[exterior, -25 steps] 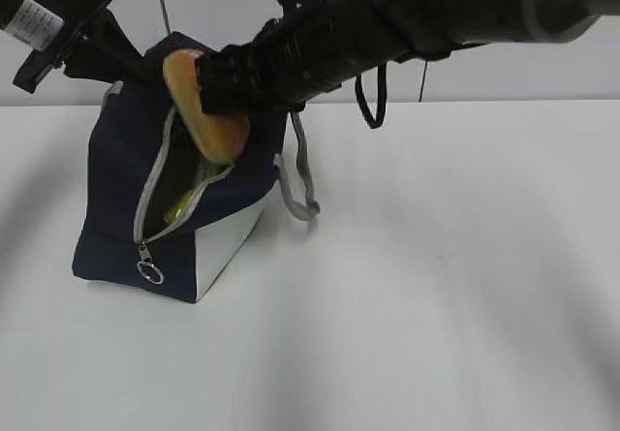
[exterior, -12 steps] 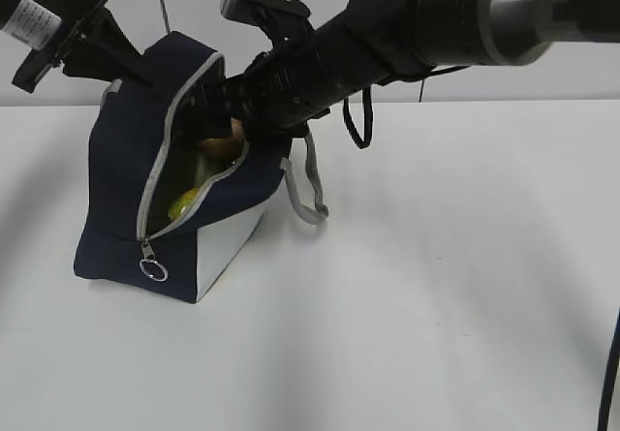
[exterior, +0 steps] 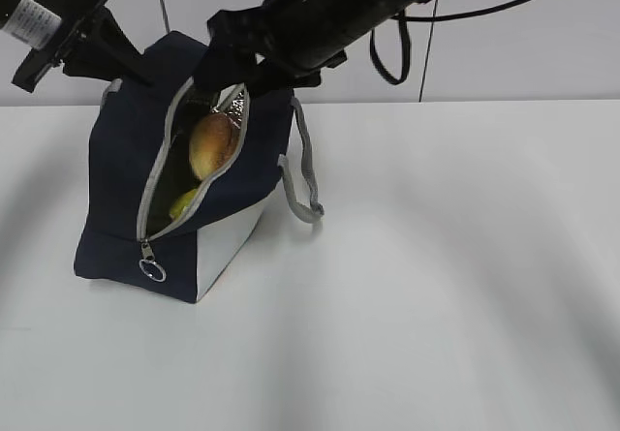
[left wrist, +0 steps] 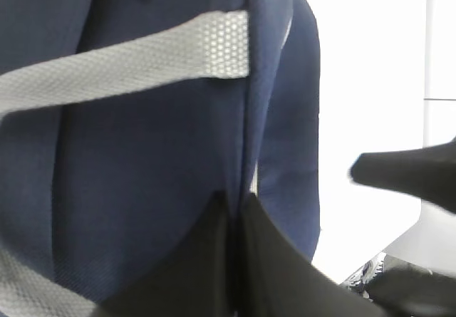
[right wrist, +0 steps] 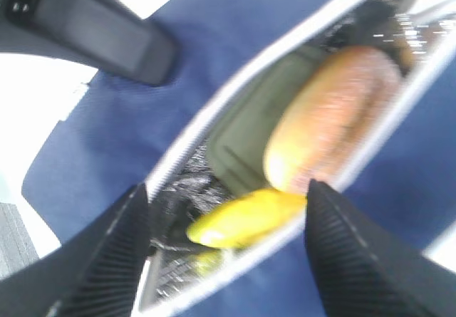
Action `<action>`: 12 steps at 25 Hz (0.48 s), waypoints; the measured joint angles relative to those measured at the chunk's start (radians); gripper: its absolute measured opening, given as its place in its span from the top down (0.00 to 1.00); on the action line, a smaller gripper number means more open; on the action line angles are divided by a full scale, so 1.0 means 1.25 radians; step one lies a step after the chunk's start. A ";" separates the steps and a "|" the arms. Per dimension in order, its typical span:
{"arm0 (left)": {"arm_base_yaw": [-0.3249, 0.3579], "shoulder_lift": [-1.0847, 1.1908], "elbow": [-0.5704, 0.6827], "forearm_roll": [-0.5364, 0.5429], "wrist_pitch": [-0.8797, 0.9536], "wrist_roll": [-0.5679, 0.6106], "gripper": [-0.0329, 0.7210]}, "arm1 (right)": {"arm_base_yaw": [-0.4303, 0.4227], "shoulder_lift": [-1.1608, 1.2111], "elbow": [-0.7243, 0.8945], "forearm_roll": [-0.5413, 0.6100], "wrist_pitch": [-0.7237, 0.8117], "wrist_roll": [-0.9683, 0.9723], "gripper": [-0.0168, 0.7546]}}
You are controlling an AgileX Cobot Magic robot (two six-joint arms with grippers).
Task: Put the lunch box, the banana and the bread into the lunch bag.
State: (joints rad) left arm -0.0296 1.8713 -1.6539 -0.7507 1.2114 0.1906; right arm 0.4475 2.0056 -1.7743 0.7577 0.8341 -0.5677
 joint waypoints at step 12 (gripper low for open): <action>0.000 0.000 0.000 0.000 0.000 0.000 0.96 | -0.101 0.009 -0.006 -0.020 0.117 0.092 0.49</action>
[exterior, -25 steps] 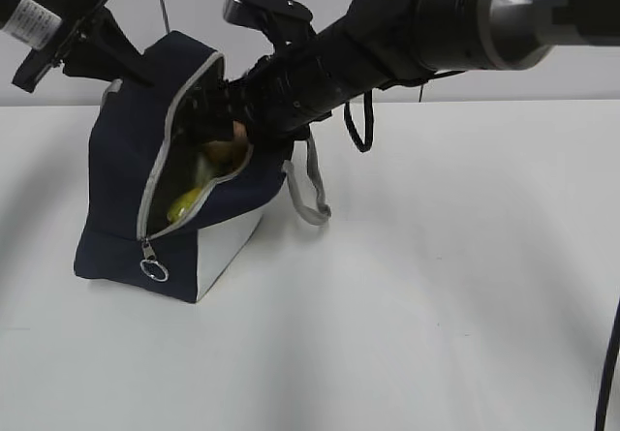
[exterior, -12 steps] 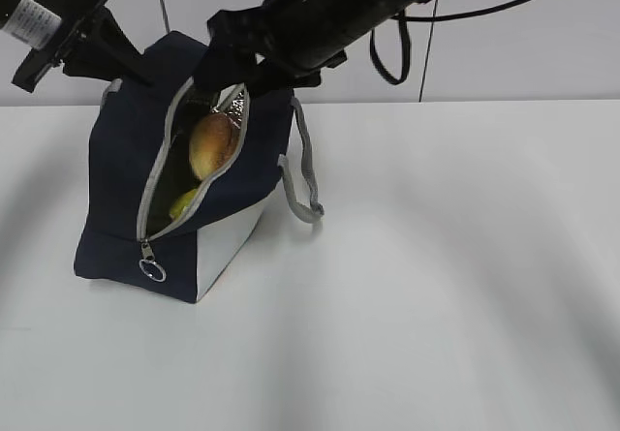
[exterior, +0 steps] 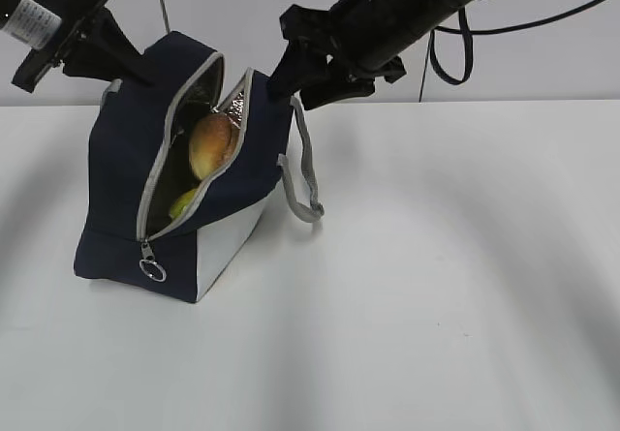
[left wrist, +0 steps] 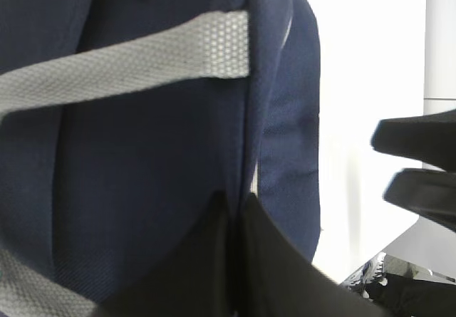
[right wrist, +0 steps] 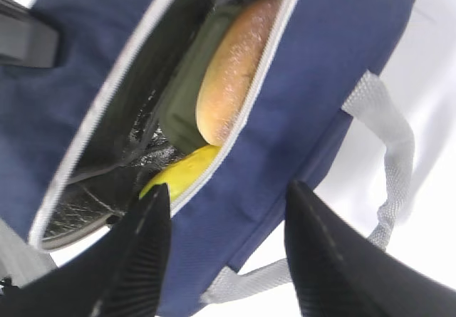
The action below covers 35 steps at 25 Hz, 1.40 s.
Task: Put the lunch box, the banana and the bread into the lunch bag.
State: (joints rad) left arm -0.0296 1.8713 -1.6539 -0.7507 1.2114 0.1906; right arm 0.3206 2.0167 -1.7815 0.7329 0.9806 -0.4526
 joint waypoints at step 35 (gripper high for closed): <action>-0.116 0.001 0.000 -0.108 -0.071 0.009 0.96 | -0.026 0.027 -0.126 -0.021 0.130 0.080 0.99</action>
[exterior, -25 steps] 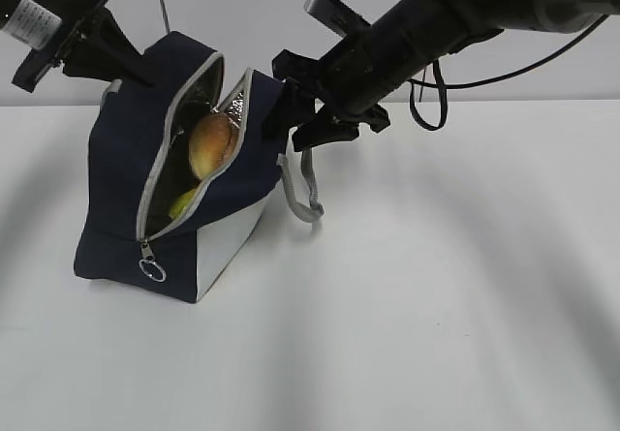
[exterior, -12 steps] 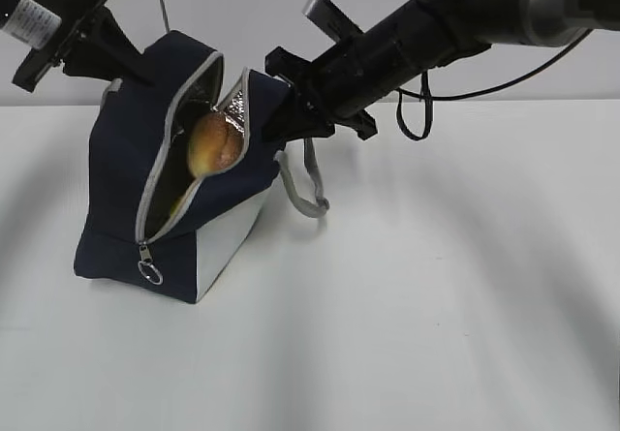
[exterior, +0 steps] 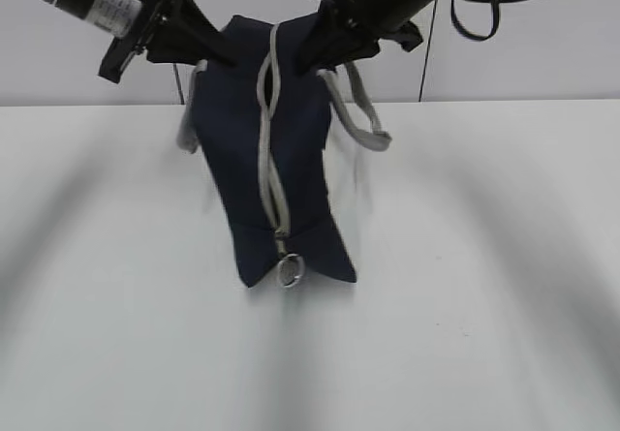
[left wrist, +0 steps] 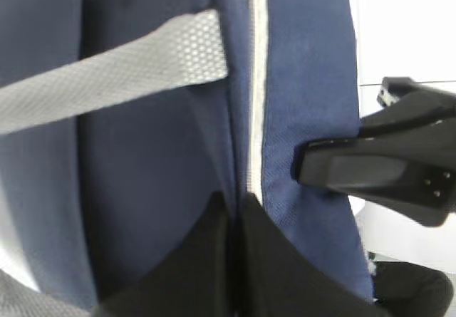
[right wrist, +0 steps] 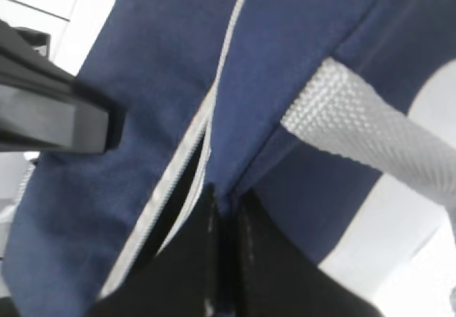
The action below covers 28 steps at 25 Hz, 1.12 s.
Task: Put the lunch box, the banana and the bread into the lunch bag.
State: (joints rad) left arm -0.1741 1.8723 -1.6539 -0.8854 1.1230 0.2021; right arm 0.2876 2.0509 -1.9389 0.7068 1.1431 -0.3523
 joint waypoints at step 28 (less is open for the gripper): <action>-0.059 0.103 0.000 -0.031 -0.137 0.002 0.96 | -0.003 0.052 -0.096 -0.276 0.085 0.129 0.98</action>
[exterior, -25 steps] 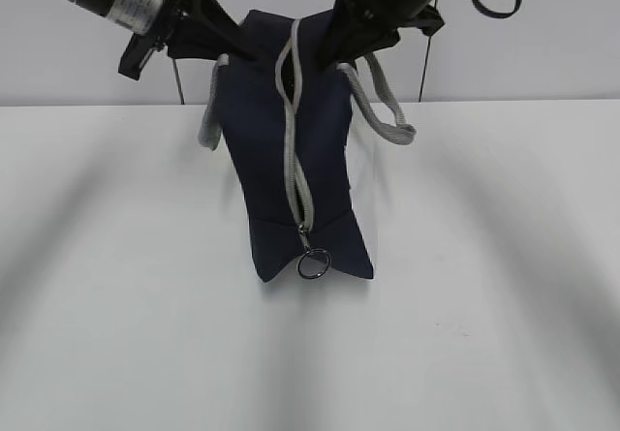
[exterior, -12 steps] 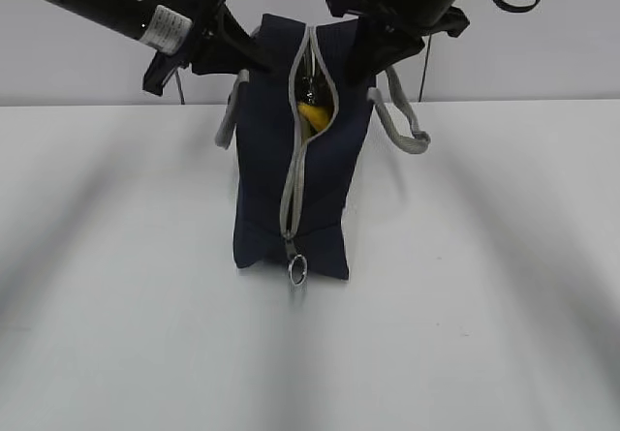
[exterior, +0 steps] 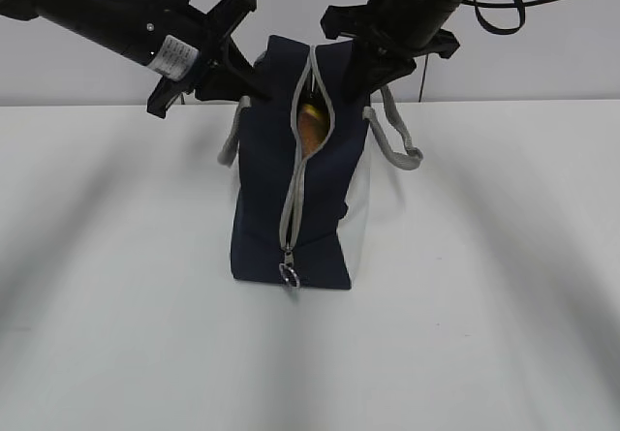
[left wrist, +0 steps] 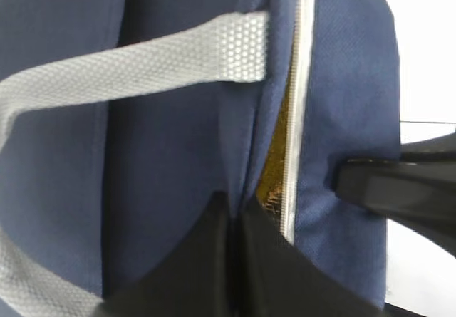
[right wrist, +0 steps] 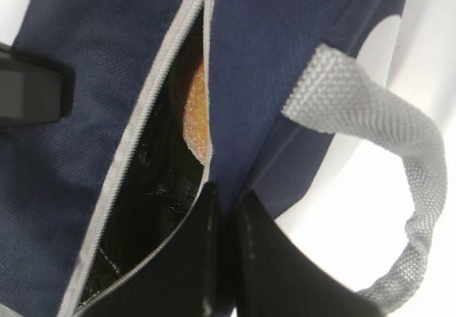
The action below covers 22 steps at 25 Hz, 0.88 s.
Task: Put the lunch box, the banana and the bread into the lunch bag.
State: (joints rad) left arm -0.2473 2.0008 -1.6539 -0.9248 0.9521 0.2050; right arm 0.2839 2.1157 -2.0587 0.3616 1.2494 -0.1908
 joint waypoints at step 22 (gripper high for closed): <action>0.075 -0.234 -0.001 0.223 0.219 -0.024 0.43 | 0.121 -0.326 0.164 -0.131 0.001 -0.036 0.34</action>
State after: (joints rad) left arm -0.1538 1.7088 -1.6548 -0.6461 1.2261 0.1750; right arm 0.4346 1.7086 -1.8538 0.1976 1.2512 -0.2356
